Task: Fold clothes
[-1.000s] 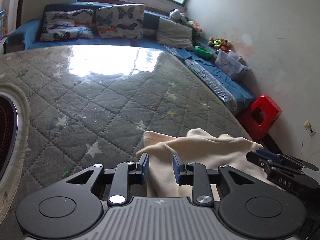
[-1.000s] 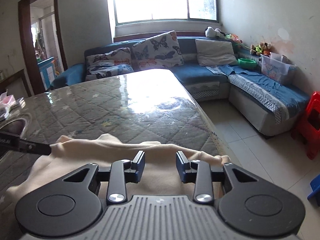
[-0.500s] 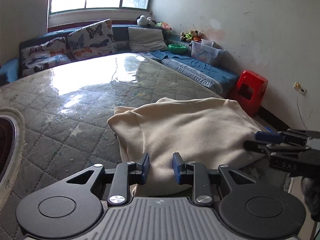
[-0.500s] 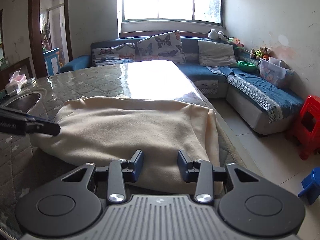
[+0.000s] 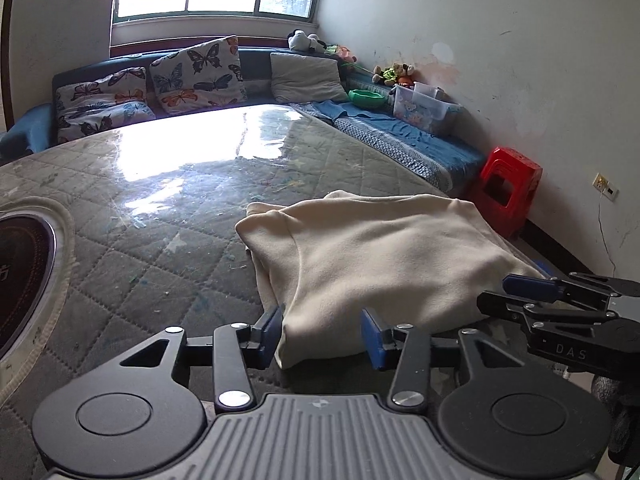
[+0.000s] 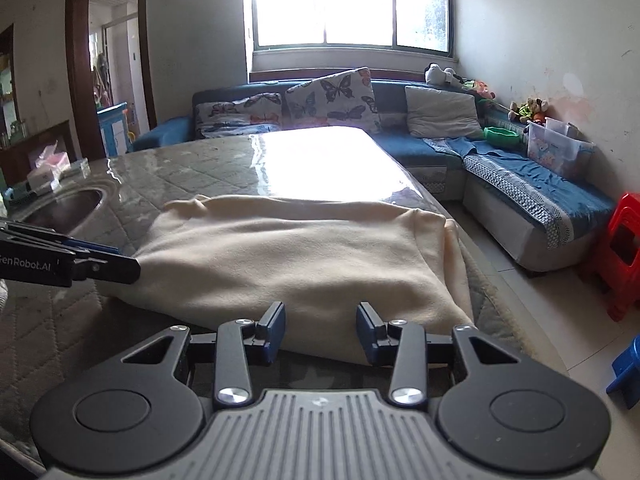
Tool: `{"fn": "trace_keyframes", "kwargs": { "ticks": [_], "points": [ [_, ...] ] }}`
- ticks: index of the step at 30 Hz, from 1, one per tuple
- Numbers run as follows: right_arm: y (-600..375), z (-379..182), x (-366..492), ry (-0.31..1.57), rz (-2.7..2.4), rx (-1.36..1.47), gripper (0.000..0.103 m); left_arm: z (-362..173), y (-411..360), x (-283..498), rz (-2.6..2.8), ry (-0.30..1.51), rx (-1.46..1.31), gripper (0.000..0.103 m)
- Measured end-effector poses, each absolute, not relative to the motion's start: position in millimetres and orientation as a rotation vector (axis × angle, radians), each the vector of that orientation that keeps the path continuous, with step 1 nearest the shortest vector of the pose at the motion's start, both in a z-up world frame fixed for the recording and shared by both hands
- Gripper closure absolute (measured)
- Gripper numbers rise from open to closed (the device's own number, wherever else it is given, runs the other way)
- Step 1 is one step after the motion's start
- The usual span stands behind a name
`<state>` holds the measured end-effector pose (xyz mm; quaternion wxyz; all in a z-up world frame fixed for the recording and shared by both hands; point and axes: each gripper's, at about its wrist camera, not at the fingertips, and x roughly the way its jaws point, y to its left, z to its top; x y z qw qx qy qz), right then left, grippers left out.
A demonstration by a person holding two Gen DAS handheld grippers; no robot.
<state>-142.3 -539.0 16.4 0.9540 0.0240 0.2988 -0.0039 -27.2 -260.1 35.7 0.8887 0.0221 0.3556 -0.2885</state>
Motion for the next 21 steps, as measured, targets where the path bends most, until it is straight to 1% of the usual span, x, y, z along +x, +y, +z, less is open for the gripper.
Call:
{"fn": "trace_keyframes", "kwargs": {
  "ticks": [4, 6, 7, 9, 11, 12, 13, 14, 15, 16, 17, 19, 21],
  "points": [
    [-532.0, 18.3, -147.7, 0.615, -0.011, 0.055, 0.057, 34.8, -255.0, -34.0, -0.594, 0.759, 0.044, 0.047],
    [-527.7, 18.1, -150.2, 0.619, -0.011, 0.053, 0.051, 33.0, -252.9, -37.5, -0.579, 0.767, 0.055, 0.044],
    [-526.0, 18.2, -151.7, 0.619, -0.010, 0.056, 0.051, 32.2, -251.5, -39.1, -0.578, 0.772, 0.054, 0.042],
    [-522.6, 18.4, -154.9, 0.618, -0.007, 0.064, 0.047, 30.6, -248.6, -43.2, -0.576, 0.781, 0.051, 0.031],
    [-520.4, 18.6, -157.6, 0.619, -0.013, 0.072, 0.044, 30.0, -246.5, -47.7, -0.574, 0.779, 0.056, 0.027],
    [-519.2, 18.3, -158.9, 0.620, -0.016, 0.075, 0.041, 30.0, -245.4, -50.0, -0.574, 0.778, 0.060, 0.021],
    [-517.9, 18.0, -160.2, 0.622, -0.018, 0.077, 0.038, 30.4, -244.2, -52.1, -0.573, 0.778, 0.061, 0.013],
    [-516.7, 17.7, -161.4, 0.624, -0.020, 0.080, 0.032, 30.8, -242.8, -54.1, -0.572, 0.775, 0.059, 0.010],
    [-515.2, 16.9, -162.3, 0.626, -0.022, 0.079, 0.029, 31.6, -241.2, -56.1, -0.571, 0.768, 0.055, 0.006],
    [-514.4, 16.6, -163.4, 0.626, -0.024, 0.080, 0.029, 32.4, -239.7, -58.1, -0.568, 0.761, 0.052, 0.003],
    [-513.7, 16.4, -164.5, 0.626, -0.027, 0.082, 0.027, 33.2, -238.3, -59.7, -0.561, 0.755, 0.050, 0.001],
    [-512.3, 15.9, -166.7, 0.625, -0.033, 0.085, 0.019, 35.4, -235.3, -62.5, -0.554, 0.745, 0.041, 0.000],
    [-510.8, 16.6, -170.4, 0.617, -0.037, 0.096, 0.017, 37.0, -233.4, -64.2, -0.552, 0.744, 0.033, 0.000]
  ]
}}
